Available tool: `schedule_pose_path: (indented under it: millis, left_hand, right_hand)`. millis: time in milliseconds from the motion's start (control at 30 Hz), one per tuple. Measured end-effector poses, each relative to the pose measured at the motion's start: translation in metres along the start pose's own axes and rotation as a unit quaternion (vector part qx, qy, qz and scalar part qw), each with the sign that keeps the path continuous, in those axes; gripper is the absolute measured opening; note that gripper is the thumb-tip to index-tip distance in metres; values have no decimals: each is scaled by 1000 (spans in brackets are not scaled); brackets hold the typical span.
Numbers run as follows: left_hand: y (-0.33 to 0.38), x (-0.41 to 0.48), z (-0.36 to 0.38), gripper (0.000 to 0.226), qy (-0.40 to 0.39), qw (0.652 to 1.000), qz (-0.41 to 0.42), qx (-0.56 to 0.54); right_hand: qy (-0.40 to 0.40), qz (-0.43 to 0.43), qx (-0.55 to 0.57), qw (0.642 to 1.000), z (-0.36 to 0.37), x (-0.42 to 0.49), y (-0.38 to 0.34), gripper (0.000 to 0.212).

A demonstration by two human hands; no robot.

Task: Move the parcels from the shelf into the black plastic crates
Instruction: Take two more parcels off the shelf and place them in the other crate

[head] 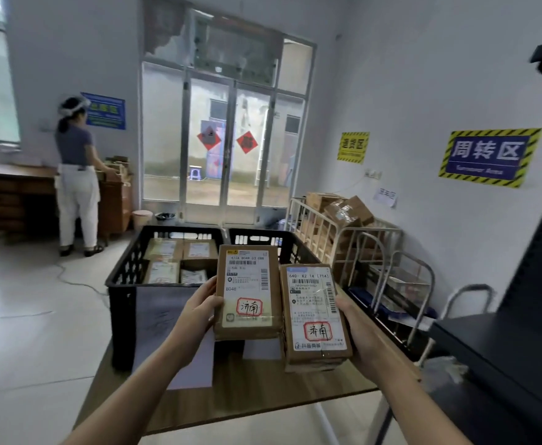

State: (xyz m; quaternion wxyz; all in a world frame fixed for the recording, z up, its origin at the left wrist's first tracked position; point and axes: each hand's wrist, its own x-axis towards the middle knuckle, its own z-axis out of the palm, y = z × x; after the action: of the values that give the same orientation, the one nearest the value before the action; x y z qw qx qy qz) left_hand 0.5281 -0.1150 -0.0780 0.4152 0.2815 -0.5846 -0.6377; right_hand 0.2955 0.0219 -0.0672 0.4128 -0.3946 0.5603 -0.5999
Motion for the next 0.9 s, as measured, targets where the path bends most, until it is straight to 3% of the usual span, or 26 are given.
schedule_pose_path:
  millis: [233, 567, 900]
  left_hand:
    - [1, 28, -45, 47, 52, 999, 6, 0]
    - [-6, 140, -52, 41, 90, 996, 15, 3]
    - [-18, 274, -36, 40, 92, 996, 14, 7]
  right_hand:
    - [-48, 20, 36, 998, 35, 66, 7, 39]
    - [-93, -35, 32, 995, 20, 187, 7, 42]
    - [-45, -63, 36, 996, -20, 308, -1, 41]
